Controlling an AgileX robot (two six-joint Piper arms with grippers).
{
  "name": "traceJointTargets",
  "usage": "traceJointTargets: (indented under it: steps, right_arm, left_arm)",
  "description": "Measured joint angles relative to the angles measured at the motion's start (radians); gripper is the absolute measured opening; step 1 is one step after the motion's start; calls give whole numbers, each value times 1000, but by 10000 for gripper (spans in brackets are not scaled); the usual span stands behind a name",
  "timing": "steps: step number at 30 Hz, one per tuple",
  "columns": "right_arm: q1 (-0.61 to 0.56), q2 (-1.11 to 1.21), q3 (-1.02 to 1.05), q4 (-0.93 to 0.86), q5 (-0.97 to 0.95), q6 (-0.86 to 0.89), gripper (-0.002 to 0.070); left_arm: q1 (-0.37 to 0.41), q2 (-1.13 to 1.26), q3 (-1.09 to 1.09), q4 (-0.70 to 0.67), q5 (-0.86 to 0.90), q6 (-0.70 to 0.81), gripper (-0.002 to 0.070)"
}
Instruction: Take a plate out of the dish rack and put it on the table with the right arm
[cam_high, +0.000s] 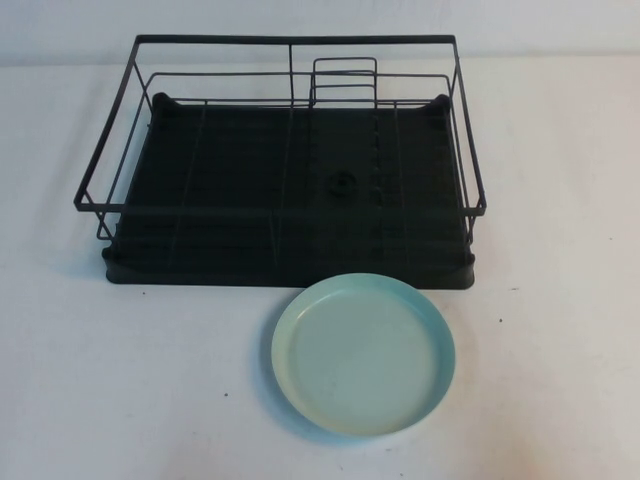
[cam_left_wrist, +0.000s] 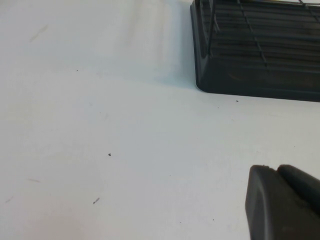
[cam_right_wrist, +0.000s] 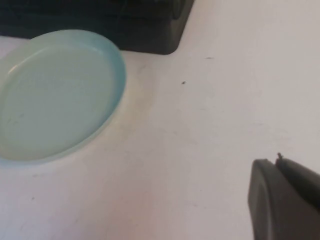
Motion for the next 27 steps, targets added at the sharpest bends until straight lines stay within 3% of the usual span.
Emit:
traceJointTargets:
  steps: [11,27]
  right_arm:
    - [-52,-306,368,26,-600,-113,-18]
    - [-52,-429,401,28,-572,-138,-18]
  left_arm:
    - [0,0,0,0,0,0,-4]
    - [0,0,0,0,0,0,-4]
